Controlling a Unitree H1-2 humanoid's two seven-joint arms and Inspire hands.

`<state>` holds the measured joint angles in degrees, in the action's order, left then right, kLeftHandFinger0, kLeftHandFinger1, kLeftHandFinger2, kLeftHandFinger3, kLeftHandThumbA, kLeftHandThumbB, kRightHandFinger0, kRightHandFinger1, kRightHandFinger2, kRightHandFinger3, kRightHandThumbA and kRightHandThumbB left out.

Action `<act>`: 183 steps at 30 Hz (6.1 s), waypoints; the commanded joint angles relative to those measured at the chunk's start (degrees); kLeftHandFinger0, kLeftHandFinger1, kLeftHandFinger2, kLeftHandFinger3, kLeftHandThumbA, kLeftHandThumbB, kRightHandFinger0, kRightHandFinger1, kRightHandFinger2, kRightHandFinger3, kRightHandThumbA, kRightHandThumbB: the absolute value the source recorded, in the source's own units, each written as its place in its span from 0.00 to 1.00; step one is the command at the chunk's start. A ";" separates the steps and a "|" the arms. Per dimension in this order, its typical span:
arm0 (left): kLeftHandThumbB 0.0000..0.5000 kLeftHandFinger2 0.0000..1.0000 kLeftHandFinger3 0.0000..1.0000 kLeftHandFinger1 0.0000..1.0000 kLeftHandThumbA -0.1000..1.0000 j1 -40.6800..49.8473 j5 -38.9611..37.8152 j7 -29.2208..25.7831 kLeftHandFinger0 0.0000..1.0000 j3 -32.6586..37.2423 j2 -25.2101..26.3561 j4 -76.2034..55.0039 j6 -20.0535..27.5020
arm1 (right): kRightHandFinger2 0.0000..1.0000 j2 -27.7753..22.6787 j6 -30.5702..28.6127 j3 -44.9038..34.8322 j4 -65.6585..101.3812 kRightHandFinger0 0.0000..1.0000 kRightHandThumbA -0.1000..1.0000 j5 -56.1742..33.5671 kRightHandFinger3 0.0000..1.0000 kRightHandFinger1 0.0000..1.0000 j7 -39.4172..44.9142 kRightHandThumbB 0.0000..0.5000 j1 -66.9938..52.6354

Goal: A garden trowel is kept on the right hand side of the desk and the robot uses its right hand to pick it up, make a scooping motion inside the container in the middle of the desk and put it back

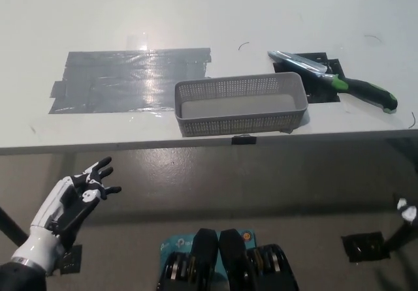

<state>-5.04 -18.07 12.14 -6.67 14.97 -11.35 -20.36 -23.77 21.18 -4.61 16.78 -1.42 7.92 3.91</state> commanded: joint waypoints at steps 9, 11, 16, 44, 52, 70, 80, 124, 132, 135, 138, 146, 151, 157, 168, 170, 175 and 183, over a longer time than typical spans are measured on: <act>0.85 1.00 1.00 1.00 0.69 0.04 -1.96 0.98 0.85 -0.78 0.57 -3.43 -1.66 | 1.00 -10.70 2.30 6.22 -2.60 1.00 1.00 18.00 1.00 1.00 -1.40 1.00 23.75; 0.83 1.00 1.00 1.00 0.69 0.35 -1.65 1.33 0.84 -0.57 0.81 -3.41 -1.35 | 1.00 -10.90 -0.12 7.38 -8.24 1.00 1.00 18.77 1.00 1.00 -1.76 1.00 26.66; 0.86 1.00 1.00 1.00 0.68 -0.20 -1.89 1.91 0.84 -0.55 1.06 -2.74 -0.89 | 1.00 -11.35 -3.77 11.86 -16.82 1.00 1.00 20.98 1.00 1.00 -0.44 1.00 32.79; 0.91 1.00 1.00 1.00 0.60 -0.26 0.68 2.61 0.78 2.39 2.17 -2.54 -1.41 | 1.00 -3.93 -6.23 28.49 -54.61 1.00 0.91 26.16 1.00 1.00 7.25 1.00 49.22; 0.89 1.00 1.00 1.00 0.60 -0.52 1.20 2.46 0.79 2.98 2.27 -2.62 -0.94 | 1.00 -4.33 -6.45 28.58 -60.98 1.00 0.85 26.93 1.00 1.00 6.99 0.98 50.26; 0.86 1.00 1.00 1.00 0.80 -2.88 3.39 3.65 0.68 5.41 3.09 -2.44 -0.53 | 1.00 -0.67 -10.52 31.11 -62.87 1.00 0.66 28.28 1.00 1.00 10.91 0.82 54.17; 0.71 1.00 1.00 1.00 0.82 -3.60 3.87 4.24 0.71 6.06 3.67 -2.31 0.04 | 1.00 -0.57 -6.52 33.51 -72.25 1.00 0.38 27.08 1.00 1.00 21.17 0.29 56.43; 0.50 1.00 1.00 1.00 0.85 -7.15 8.65 7.46 0.84 11.11 7.69 -2.73 0.90 | 0.84 -1.84 -0.59 54.61 -80.43 0.27 0.23 41.67 1.00 0.44 23.45 0.27 53.64; 0.40 1.00 1.00 1.00 0.88 -7.89 9.32 8.93 0.93 12.20 9.03 -3.14 2.13 | 0.10 -3.00 1.15 54.06 -75.23 0.00 0.04 46.34 1.00 0.02 13.07 0.43 48.89; 0.40 1.00 1.00 1.00 0.90 -7.90 9.83 9.35 0.98 12.60 9.46 -3.58 2.35 | 0.18 -3.44 1.75 52.90 -73.94 0.00 0.00 46.43 1.00 0.08 12.53 0.39 47.29; 0.43 1.00 1.00 1.00 0.94 -8.02 10.41 9.58 1.00 12.82 9.77 -4.33 1.97 | 0.25 -4.02 1.94 51.63 -72.55 0.00 0.04 46.75 1.00 0.12 10.59 0.05 45.39; 0.36 1.00 1.00 1.00 0.98 -7.37 11.10 10.51 1.00 13.16 10.34 -4.97 2.35 | 0.54 -3.88 1.58 45.27 -70.43 0.08 0.39 46.33 0.90 0.34 0.65 0.00 39.83; 0.30 1.00 1.00 1.00 0.95 -6.98 11.39 11.34 1.00 13.31 10.61 -4.69 3.20 | 0.36 -2.10 -2.12 38.44 -72.10 0.00 0.34 43.77 0.83 0.17 -9.21 0.00 36.13; 0.31 1.00 1.00 1.00 0.94 -6.28 12.14 11.70 1.00 13.55 11.15 -5.63 2.68 | 0.30 -0.07 -6.20 29.24 -70.30 0.00 0.09 40.98 0.50 0.16 -17.71 0.00 32.91; 0.25 1.00 1.00 1.00 0.90 -5.32 11.67 13.10 1.00 13.49 11.75 -5.83 1.42 | 0.03 -0.58 -12.41 24.73 -68.50 0.00 0.00 40.69 0.76 0.00 -22.15 0.00 31.90; 0.25 1.00 1.00 1.00 0.91 -5.25 11.87 13.25 1.00 13.62 11.95 -5.99 1.04 | 0.03 -1.13 -12.47 24.96 -68.07 0.00 0.00 41.04 0.72 0.03 -22.20 0.00 32.03; 0.21 1.00 1.00 1.00 0.88 -5.56 11.94 13.88 1.00 13.93 12.03 -6.18 0.14 | 0.00 -2.83 -12.83 24.92 -64.80 0.00 0.00 41.69 0.63 0.00 -22.46 0.00 32.34; 0.26 1.00 1.00 1.00 0.89 -5.71 12.48 14.07 1.00 14.14 12.35 -6.03 0.10 | 0.44 -5.85 -15.39 25.70 -61.88 0.00 0.00 43.27 0.20 0.15 -24.23 0.00 34.34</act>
<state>-10.08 -6.06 25.13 7.67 25.09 -15.76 -20.33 -26.14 7.05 21.06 -45.87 41.19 -16.57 38.98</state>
